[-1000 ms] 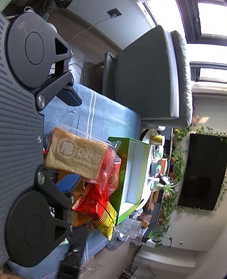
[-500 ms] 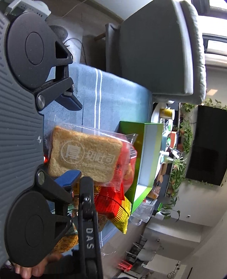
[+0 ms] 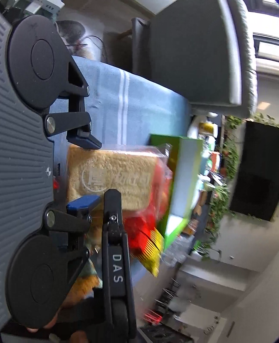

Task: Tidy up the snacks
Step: 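Carry the bread into the green box and open the right gripper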

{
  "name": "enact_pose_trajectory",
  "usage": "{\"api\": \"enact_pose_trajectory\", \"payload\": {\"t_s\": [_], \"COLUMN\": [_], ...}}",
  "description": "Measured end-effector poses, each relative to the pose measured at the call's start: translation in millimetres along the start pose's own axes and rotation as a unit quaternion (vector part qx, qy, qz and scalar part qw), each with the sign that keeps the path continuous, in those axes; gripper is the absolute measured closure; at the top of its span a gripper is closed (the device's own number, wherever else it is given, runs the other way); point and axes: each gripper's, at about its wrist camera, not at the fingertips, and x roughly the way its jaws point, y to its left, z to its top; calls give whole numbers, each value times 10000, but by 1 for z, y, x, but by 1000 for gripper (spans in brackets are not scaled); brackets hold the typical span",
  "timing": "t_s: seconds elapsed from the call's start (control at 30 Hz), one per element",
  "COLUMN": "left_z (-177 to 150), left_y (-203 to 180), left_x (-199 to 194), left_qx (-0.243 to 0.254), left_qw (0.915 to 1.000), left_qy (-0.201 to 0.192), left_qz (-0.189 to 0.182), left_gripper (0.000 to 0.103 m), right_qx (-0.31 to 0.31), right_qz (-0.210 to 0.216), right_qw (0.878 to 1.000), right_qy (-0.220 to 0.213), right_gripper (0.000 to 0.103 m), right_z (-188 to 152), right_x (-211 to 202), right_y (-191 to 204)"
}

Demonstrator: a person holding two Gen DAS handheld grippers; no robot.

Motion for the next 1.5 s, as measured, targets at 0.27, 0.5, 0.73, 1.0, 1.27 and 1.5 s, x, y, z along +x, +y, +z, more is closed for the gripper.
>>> {"api": "enact_pose_trajectory", "payload": {"t_s": [0.27, 0.5, 0.73, 1.0, 1.27, 1.5], "left_z": [66, 123, 148, 163, 152, 133], "left_y": [-36, -33, -13, 17, 24, 16], "left_x": [-13, 31, 87, 149, 168, 166], "left_qx": [452, 539, 627, 501, 514, 501], "left_qw": [9970, 9962, 9972, 9986, 9986, 9983], "left_qy": [-625, -679, -397, -130, 128, 287], "left_qz": [-60, -40, 16, 130, -10, 20], "left_gripper": [59, 59, 59, 59, 58, 57], "right_qx": [-290, -381, 82, 151, 56, 45], "right_qz": [113, 114, 153, -11, -216, -485], "right_qw": [9964, 9932, 9961, 9978, 9995, 9985], "right_qy": [-785, -1093, -869, -641, -207, 242], "right_gripper": [14, 14, 14, 14, 14, 14], "right_z": [41, 106, 135, 159, 159, 141], "right_x": [-49, -34, 13, 64, 100, 108], "right_y": [6, -7, -41, -53, -62, -68]}}
